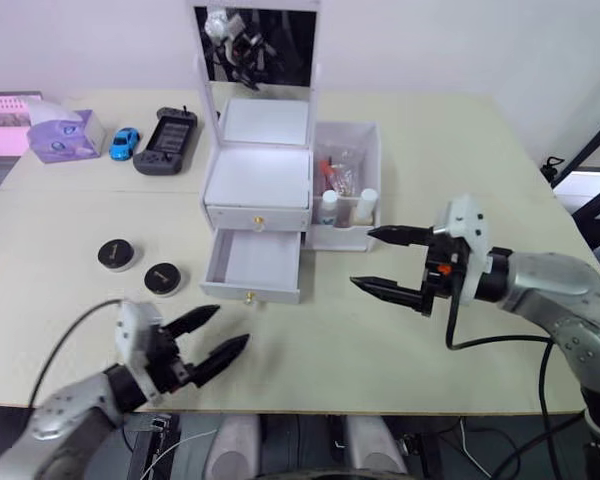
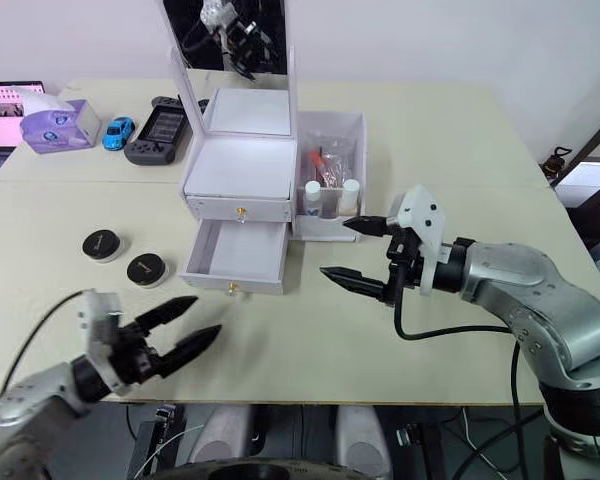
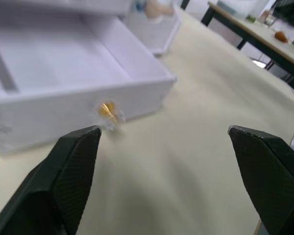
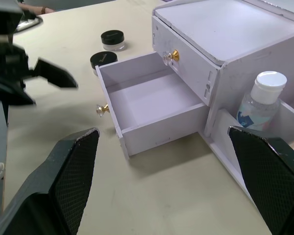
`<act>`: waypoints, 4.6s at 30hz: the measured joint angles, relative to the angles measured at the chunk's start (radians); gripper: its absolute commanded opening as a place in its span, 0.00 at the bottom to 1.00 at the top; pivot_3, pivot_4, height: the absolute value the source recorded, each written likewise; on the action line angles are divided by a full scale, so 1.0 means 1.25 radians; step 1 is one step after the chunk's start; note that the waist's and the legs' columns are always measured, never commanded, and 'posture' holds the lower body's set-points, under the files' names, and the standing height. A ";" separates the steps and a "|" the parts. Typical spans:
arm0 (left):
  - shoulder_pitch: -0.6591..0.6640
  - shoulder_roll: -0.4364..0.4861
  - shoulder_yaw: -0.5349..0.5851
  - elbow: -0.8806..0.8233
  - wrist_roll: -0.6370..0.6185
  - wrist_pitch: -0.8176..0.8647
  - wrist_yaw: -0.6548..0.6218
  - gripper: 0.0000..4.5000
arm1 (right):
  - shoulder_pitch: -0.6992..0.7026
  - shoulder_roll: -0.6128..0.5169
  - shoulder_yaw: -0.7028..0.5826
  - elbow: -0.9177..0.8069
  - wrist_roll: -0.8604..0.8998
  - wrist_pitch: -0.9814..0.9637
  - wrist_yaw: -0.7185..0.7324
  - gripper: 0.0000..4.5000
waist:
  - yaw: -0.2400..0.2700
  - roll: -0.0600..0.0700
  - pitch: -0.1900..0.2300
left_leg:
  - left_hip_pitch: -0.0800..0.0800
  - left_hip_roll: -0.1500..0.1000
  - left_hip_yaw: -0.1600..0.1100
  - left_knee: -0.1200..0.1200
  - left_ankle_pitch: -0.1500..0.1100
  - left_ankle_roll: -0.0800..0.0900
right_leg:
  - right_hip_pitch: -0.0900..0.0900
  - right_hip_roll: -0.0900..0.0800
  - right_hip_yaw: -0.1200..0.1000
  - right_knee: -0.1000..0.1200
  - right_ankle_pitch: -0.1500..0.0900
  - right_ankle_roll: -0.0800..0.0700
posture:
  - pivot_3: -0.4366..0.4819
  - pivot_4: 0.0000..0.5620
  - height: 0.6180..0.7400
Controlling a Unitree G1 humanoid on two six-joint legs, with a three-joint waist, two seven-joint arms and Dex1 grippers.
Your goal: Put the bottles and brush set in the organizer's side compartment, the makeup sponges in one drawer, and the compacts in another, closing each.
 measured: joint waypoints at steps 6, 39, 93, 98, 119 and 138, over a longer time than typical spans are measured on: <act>-0.092 0.130 0.140 0.157 -0.034 0.005 -0.086 0.98 | 0.020 -0.040 -0.066 0.135 -0.031 -0.078 0.085 1.00 | -0.001 0.000 0.000 | 0.000 -0.001 0.001 0.000 0.000 0.000 | 0.000 0.000 0.001 0.000 0.001 -0.001 | 0.48 0.27 1.00; -0.586 0.356 0.093 1.010 0.310 -0.325 -0.322 0.98 | 0.046 -0.040 -0.244 0.410 -0.091 -0.171 0.063 1.00 | -0.022 0.002 0.000 | 0.005 0.001 0.002 0.000 0.000 0.000 | -0.001 0.001 0.002 0.013 0.002 -0.003 | 0.48 0.27 1.00; -0.272 0.074 0.004 0.255 0.300 0.184 0.183 0.59 | -0.559 0.019 0.221 0.174 -0.045 0.295 0.126 1.00 | -0.021 -0.001 -0.001 | 0.001 0.000 0.001 0.000 0.001 0.000 | -0.006 0.002 0.002 0.013 0.003 -0.004 | 0.48 0.27 1.00; -0.296 0.085 -0.018 0.256 0.316 0.199 0.192 0.59 | -0.559 0.014 0.209 0.166 -0.038 0.304 0.122 1.00 | -0.020 -0.001 -0.001 | 0.001 0.000 0.001 0.000 0.001 0.000 | -0.006 0.002 0.002 0.013 0.003 -0.004 | 0.48 0.27 1.00; -0.379 0.153 0.080 0.162 0.120 0.167 0.003 0.59 | -0.557 -0.038 0.170 0.177 -0.036 0.279 0.133 1.00 | -0.019 -0.002 -0.001 | 0.000 0.000 0.001 0.000 0.001 0.000 | -0.006 0.001 0.002 0.013 0.003 -0.004 | 0.48 0.27 1.00; -0.554 0.187 -0.244 0.251 0.275 0.167 -0.016 0.59 | -0.477 -0.090 0.137 0.126 -0.055 0.288 0.089 1.00 | -0.020 -0.002 0.000 | 0.000 0.000 0.001 0.001 0.001 0.000 | -0.006 0.002 0.002 0.013 0.003 -0.004 | 0.48 0.27 1.00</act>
